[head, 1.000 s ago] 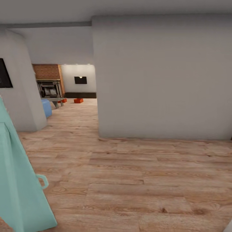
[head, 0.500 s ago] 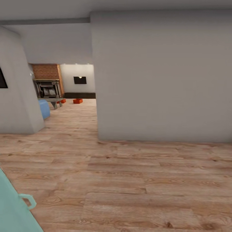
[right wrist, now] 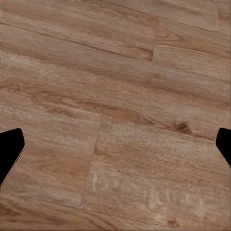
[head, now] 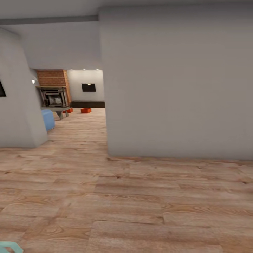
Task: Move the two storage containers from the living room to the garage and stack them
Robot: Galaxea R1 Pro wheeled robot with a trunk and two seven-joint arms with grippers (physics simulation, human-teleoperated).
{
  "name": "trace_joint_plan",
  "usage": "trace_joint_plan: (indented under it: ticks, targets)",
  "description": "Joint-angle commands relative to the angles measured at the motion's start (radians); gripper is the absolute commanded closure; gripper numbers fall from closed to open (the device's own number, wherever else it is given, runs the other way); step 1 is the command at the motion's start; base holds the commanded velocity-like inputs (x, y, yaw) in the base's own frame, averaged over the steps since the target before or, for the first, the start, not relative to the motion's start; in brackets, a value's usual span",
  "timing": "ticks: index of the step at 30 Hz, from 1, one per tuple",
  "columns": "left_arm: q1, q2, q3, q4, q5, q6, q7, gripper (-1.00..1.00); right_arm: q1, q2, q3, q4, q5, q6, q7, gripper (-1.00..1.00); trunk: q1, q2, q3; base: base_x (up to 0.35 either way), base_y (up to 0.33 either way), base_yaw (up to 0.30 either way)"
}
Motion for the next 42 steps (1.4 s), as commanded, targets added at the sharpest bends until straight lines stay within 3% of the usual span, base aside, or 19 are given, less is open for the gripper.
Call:
trace_joint_plan:
  ticks: [1,24,42]
  targets:
    - [-0.001,-0.001,-0.001,0.001,-0.001,-0.003,0.005,-1.00,0.000,0.001,-0.006,-0.001,0.011,-0.001,-0.003,-1.00,0.001,0.000,-0.001,0.326,0.000,0.187]
    - [-0.001,0.000,-0.001,0.001,-0.001,-0.002,0.005,-1.00,0.000,0.000,-0.006,-0.002,0.011,-0.001,-0.003,-1.00,0.001,0.000,-0.002,0.326,0.000,0.056]
    - [-0.001,0.002,-0.001,0.001,-0.001,-0.002,0.005,-1.00,0.000,0.000,-0.006,-0.001,0.011,0.000,-0.003,-1.00,0.001,0.000,-0.019,0.326,0.000,0.126]
